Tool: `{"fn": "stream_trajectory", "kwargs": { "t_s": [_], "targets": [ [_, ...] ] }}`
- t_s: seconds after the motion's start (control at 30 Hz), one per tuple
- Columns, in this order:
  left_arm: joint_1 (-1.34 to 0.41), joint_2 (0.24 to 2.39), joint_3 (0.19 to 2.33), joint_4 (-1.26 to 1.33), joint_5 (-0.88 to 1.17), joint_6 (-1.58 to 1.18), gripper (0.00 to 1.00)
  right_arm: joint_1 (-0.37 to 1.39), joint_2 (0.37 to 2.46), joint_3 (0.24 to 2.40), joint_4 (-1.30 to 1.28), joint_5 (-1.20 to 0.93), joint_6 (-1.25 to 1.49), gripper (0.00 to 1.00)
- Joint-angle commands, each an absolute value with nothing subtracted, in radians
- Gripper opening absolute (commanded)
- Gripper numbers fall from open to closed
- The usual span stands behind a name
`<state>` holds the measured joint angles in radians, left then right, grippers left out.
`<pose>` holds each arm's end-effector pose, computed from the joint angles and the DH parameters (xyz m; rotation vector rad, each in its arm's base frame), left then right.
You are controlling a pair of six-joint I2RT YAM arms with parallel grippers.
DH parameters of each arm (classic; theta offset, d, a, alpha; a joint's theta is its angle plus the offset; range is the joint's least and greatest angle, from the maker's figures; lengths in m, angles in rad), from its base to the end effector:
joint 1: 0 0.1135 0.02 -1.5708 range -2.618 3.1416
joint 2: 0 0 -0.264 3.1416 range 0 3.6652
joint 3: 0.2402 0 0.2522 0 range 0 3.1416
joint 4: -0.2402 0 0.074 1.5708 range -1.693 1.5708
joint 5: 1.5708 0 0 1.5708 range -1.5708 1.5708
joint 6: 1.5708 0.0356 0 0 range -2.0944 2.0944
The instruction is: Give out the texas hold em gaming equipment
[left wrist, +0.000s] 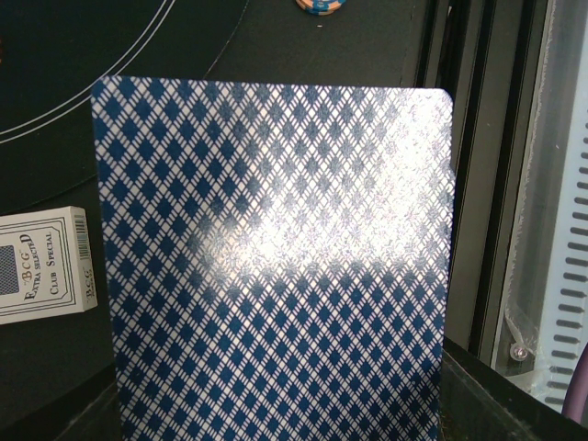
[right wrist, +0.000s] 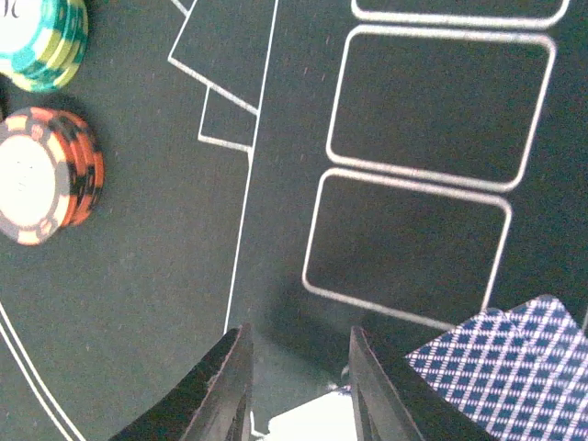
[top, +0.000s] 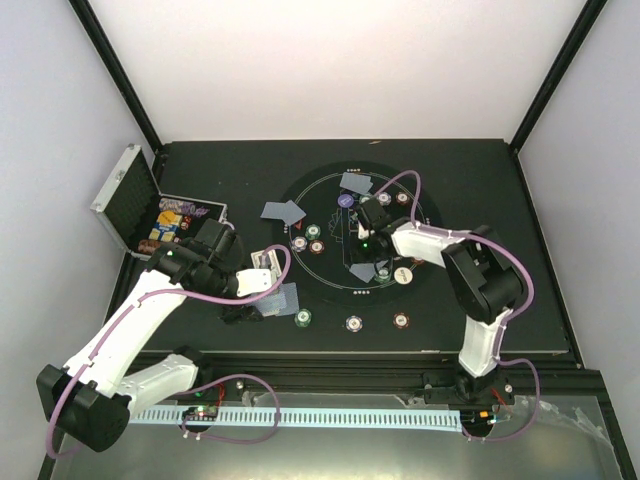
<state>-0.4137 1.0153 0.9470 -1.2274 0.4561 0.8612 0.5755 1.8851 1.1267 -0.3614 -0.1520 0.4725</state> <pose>0.1384 -0.0779 0.2790 1.6932 2.1391 -0.5333 0.3060 0.2050 0.1414 -0.1918 2.7766 0.5029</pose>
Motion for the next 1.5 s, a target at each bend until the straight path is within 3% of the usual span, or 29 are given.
{"fn": "stream_trajectory", "kwargs": {
  "t_s": [0.0,0.37,0.67,1.0,1.47],
  "targets": [
    [-0.412,0.999,0.989,-1.243,0.474,0.867,0.01,0.603,1.855,1.043,-0.398,-0.177,0.522,0.31],
    [-0.413,0.996,0.994,-1.244,0.475,0.867,0.02,0.632,1.765,1.037,-0.435,-0.203,0.526,0.31],
    [-0.413,1.000,0.996,-1.239,0.475,0.867,0.01,0.662,1.549,1.035,-0.341,-0.416,0.641,0.55],
    [-0.413,1.010,0.999,-1.238,0.478,0.870,0.02,0.890,1.337,0.820,0.016,-0.577,0.925,0.75],
    [-0.413,1.011,1.003,-1.247,0.477,0.870,0.02,1.024,1.518,0.901,0.200,-0.610,1.014,0.79]
  ]
}}
